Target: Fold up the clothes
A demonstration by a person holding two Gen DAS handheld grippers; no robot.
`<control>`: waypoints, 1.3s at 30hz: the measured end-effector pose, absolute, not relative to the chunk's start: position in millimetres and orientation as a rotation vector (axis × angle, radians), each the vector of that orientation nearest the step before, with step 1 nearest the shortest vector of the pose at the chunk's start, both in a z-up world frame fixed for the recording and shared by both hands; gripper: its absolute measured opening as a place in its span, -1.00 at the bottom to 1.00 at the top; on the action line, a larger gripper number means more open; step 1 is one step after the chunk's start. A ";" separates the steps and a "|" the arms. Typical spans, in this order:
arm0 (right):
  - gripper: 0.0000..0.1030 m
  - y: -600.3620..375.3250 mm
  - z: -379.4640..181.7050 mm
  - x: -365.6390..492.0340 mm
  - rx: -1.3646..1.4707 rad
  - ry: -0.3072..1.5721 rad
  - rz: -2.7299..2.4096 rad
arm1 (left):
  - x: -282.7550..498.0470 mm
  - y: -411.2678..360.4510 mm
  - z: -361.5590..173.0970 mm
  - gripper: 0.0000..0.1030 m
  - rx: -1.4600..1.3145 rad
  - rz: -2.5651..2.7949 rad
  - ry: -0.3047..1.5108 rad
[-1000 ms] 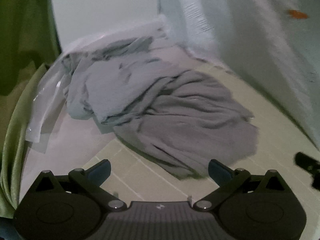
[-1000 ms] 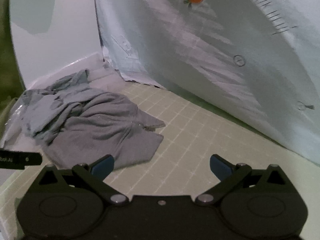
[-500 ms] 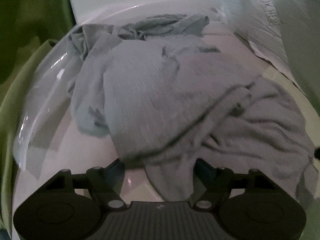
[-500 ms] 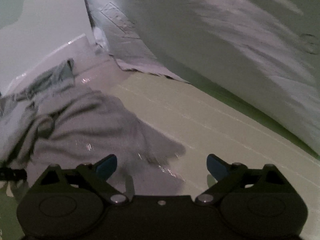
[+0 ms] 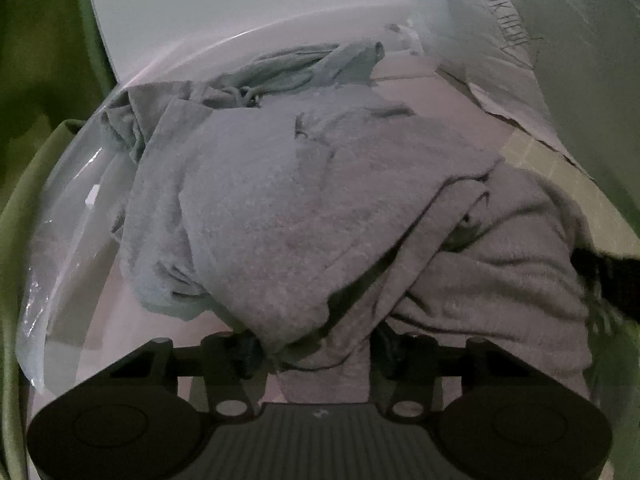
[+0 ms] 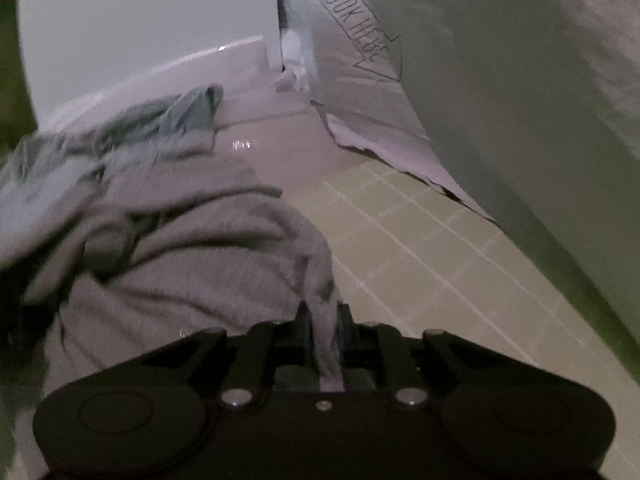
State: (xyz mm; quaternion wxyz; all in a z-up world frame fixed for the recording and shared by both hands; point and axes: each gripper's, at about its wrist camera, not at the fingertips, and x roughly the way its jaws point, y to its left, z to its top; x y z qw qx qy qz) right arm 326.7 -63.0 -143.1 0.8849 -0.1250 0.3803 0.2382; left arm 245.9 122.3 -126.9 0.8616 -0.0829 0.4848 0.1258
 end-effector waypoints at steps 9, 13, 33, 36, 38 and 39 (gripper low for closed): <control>-0.78 -172.8 -138.0 207.7 -0.267 0.831 0.203 | 184.3 59.5 -87.0 0.05 -0.115 0.069 1.000; -0.78 -247.3 -134.1 121.9 -0.218 0.873 0.030 | 135.2 12.8 -78.1 0.06 -0.068 -0.047 1.018; 0.59 -482.2 -74.9 -142.9 0.294 0.904 -0.277 | 26.9 -136.9 -74.5 0.32 -0.037 -0.187 1.083; 0.65 -508.5 -69.3 -121.3 0.388 0.832 -0.262 | 30.2 -146.0 -76.9 0.35 -0.028 -0.177 1.082; 0.66 -523.6 -73.6 -98.1 0.472 0.817 -0.245 | 35.1 -151.0 -78.4 0.44 -0.023 -0.163 1.081; 0.66 -529.5 -76.2 -86.0 0.512 0.814 -0.236 | 37.8 -155.1 -77.8 0.49 -0.025 -0.154 1.077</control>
